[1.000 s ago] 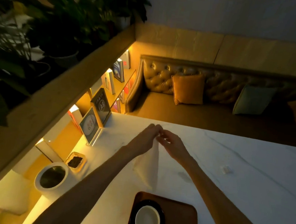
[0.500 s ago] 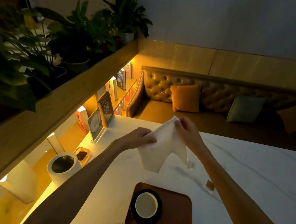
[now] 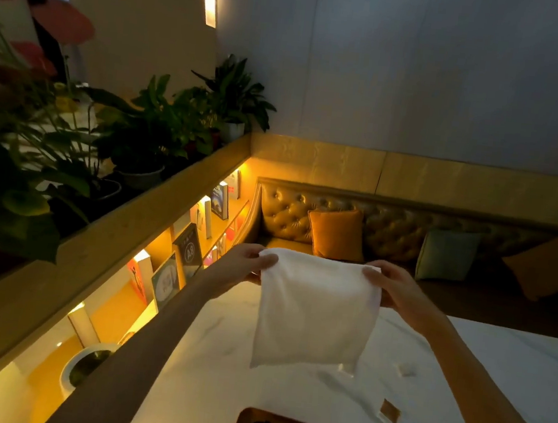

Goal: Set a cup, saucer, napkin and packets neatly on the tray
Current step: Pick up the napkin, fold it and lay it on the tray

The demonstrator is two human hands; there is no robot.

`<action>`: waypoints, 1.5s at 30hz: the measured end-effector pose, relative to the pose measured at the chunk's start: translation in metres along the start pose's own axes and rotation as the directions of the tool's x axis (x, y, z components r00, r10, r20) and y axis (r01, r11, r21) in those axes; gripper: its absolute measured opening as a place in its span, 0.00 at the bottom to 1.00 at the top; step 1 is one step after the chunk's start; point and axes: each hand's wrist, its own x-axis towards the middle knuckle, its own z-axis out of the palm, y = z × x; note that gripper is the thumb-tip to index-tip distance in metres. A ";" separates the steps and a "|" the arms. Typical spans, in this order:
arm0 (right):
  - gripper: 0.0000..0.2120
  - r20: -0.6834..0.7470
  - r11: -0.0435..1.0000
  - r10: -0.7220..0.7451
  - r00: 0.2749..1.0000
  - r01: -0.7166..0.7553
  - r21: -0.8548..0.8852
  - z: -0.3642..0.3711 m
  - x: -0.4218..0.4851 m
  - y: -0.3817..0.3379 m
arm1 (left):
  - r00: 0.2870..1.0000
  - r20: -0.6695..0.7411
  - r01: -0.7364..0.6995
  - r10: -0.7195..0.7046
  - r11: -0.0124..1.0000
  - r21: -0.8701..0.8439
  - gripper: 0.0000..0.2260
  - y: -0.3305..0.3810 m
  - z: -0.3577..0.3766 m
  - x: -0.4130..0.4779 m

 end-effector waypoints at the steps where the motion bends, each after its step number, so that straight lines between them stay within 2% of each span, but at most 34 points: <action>1: 0.16 -0.050 1.000 -0.009 0.999 0.008 -0.018 0.004 0.000 -0.002 | 0.999 -0.054 -0.007 0.008 1.000 0.006 0.14 0.004 0.004 0.001; 5: 0.05 -0.289 0.995 -0.091 0.953 0.075 -0.064 0.024 0.003 -0.011 | 0.938 -0.340 -0.040 0.060 0.997 0.066 0.09 0.012 0.026 0.008; 8: 0.05 -0.312 0.975 -0.203 0.928 0.161 -0.156 0.046 0.004 -0.021 | 0.911 -0.385 -0.110 0.147 0.987 0.118 0.11 0.021 0.047 0.010; 11: 0.12 -0.253 0.922 -0.367 0.895 0.315 -0.225 0.073 0.000 -0.037 | 0.907 -0.355 -0.179 0.224 0.971 0.156 0.12 0.032 0.069 0.011; 13: 0.11 -0.160 0.857 -0.473 0.867 0.409 -0.315 0.085 -0.002 -0.046 | 0.919 -0.298 -0.222 0.256 0.964 0.146 0.10 0.039 0.079 0.010; 15: 0.10 -0.047 0.791 -0.518 0.854 0.458 -0.406 0.090 -0.006 -0.052 | 0.920 -0.254 -0.265 0.299 0.951 0.157 0.08 0.042 0.082 0.006; 19: 0.13 0.059 0.701 -0.525 0.849 0.470 -0.536 0.087 -0.011 -0.057 | 0.926 -0.199 -0.290 0.321 0.942 0.172 0.08 0.041 0.069 -0.004; 26: 0.09 0.035 0.499 -0.636 0.771 0.445 -0.743 0.093 -0.008 -0.067 | 0.958 -0.128 -0.247 0.256 0.966 0.079 0.10 0.039 0.066 -0.014; 30: 0.10 0.014 0.546 -0.569 0.822 0.391 -0.741 0.091 -0.008 -0.077 | 0.948 -0.195 -0.243 0.252 0.968 0.068 0.09 0.042 0.061 -0.012; 32: 0.10 0.017 0.549 -0.553 0.833 0.380 -0.744 0.089 -0.009 -0.081 | 0.952 -0.179 -0.238 0.249 0.968 0.082 0.09 0.043 0.061 -0.011; 35: 0.10 0.051 0.502 -0.562 0.826 0.389 -0.772 0.087 -0.014 -0.087 | 0.959 -0.124 -0.240 0.254 0.963 0.120 0.08 0.044 0.062 -0.011; 39: 0.10 0.085 0.458 -0.575 0.814 0.406 -0.791 0.085 -0.020 -0.092 | 0.949 -0.100 -0.262 0.298 0.925 0.276 0.08 0.043 0.063 -0.006; 42: 0.09 0.081 0.504 -0.570 0.818 0.425 -0.752 0.085 -0.019 -0.093 | 0.928 -0.106 -0.305 0.356 0.892 0.333 0.09 0.046 0.062 -0.006; 45: 0.09 0.087 0.582 -0.521 0.849 0.428 -0.691 0.074 -0.015 -0.086 | 0.914 -0.125 -0.333 0.387 0.889 0.313 0.09 0.052 0.054 -0.004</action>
